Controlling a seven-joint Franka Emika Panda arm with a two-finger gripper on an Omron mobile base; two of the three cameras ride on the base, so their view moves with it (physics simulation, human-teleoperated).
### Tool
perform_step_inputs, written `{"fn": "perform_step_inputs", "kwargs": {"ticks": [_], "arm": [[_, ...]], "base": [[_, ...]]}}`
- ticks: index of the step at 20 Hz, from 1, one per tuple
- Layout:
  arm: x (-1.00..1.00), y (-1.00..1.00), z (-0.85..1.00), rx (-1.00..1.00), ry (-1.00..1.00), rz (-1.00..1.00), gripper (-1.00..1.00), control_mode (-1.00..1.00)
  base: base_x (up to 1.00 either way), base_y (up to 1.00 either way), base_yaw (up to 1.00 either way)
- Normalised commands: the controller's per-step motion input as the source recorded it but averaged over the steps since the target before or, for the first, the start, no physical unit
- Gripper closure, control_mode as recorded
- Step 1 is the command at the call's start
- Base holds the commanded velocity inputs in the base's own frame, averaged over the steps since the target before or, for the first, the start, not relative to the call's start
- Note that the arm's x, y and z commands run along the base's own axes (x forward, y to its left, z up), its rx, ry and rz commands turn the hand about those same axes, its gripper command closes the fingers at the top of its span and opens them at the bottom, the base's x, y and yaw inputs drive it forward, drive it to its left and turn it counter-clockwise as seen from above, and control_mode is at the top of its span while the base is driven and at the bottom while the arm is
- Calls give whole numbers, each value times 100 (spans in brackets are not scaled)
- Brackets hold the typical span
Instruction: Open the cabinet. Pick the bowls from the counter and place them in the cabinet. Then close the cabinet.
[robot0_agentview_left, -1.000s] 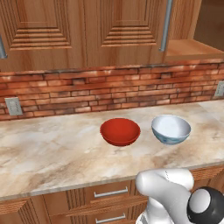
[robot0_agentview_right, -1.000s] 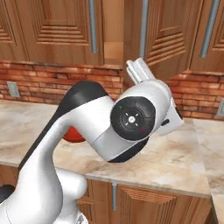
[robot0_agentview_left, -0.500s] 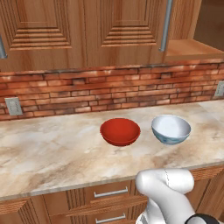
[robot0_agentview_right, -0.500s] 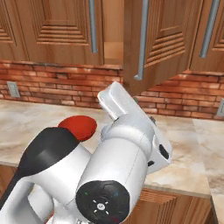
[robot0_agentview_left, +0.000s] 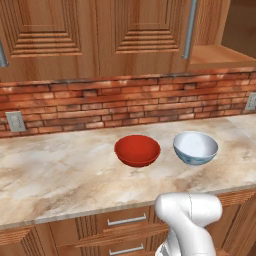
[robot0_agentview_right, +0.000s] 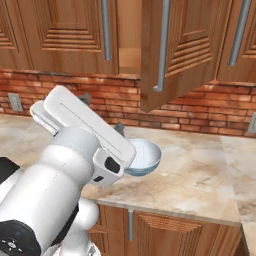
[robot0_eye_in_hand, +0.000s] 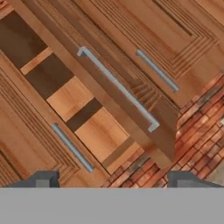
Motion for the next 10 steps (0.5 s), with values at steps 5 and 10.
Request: {"fn": "perform_step_inputs", "kwargs": {"ticks": [5,10], "arm": [[7,72,6,12,-13,-2,-100,-100],[19,40,0,20,-15,-2,-100,-100]], "base": [[0,0,0],[0,0,0]]}}
